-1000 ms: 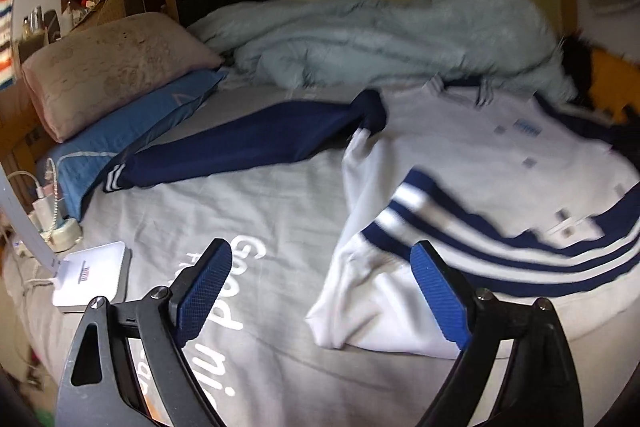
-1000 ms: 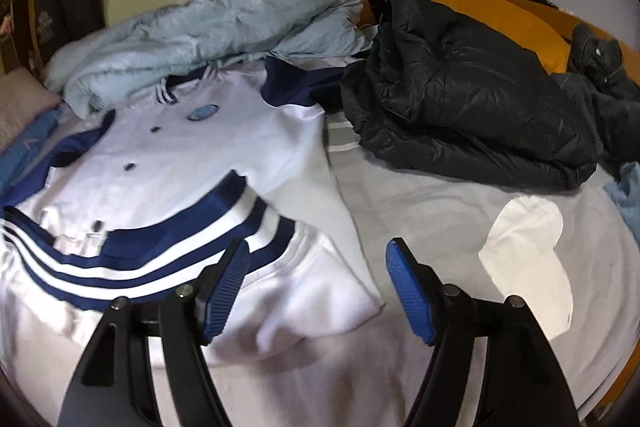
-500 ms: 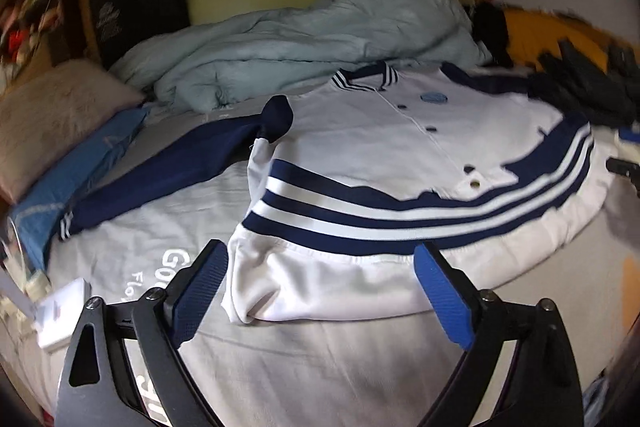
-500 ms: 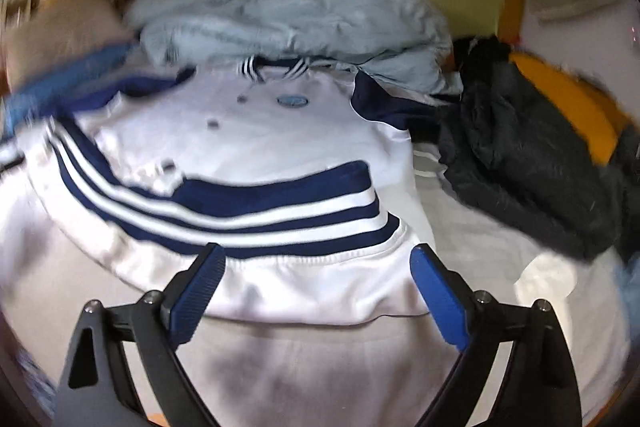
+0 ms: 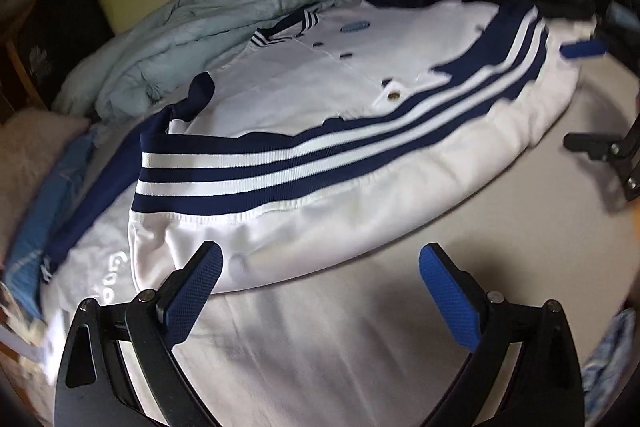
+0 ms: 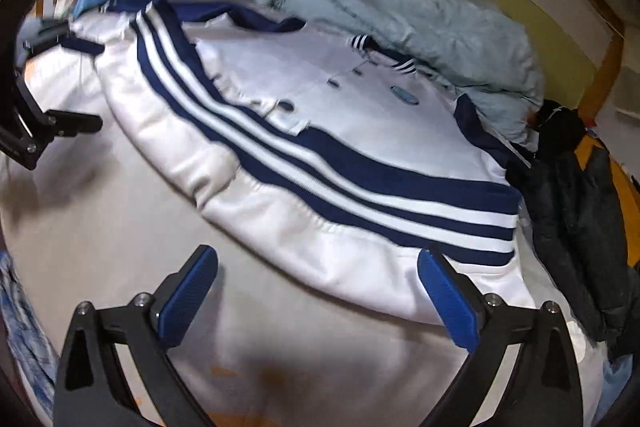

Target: Fold large clothes

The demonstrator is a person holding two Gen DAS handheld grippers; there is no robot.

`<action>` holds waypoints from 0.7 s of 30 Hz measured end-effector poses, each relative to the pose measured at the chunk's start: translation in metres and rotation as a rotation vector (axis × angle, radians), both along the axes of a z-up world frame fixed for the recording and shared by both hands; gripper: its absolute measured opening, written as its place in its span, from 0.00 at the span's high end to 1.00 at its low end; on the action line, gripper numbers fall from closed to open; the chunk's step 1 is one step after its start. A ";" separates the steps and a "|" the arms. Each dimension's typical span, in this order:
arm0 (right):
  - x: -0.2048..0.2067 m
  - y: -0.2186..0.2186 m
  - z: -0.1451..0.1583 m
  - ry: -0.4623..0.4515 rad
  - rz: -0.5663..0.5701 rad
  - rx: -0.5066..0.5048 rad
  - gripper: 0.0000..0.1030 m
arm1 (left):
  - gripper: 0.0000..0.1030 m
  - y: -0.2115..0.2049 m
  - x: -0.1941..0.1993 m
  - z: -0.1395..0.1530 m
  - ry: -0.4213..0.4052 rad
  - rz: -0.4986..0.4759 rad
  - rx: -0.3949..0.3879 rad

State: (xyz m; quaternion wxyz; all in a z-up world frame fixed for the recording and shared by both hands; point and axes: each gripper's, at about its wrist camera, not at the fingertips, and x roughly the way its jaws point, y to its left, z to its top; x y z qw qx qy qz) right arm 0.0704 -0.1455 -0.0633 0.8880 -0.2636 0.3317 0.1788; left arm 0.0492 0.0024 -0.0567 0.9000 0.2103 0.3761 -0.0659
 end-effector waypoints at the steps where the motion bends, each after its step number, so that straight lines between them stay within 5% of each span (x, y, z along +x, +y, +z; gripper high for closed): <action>1: 0.002 0.004 -0.007 -0.002 -0.011 -0.040 0.03 | 0.05 0.000 0.003 -0.004 0.003 0.023 0.030; 14: 0.051 -0.049 -0.007 0.049 -0.317 0.062 0.02 | 0.06 0.061 0.046 -0.016 -0.042 0.337 0.005; 16: 0.051 -0.051 -0.006 0.009 -0.364 0.044 0.02 | 0.17 0.078 0.055 -0.016 -0.039 0.399 -0.008; 18: 0.052 -0.059 0.000 -0.035 -0.444 0.037 0.17 | 0.41 0.088 0.055 -0.016 -0.035 0.427 -0.035; 21: 0.058 -0.075 0.004 0.015 -0.463 0.108 0.20 | 0.63 0.088 0.052 -0.015 -0.038 0.397 -0.061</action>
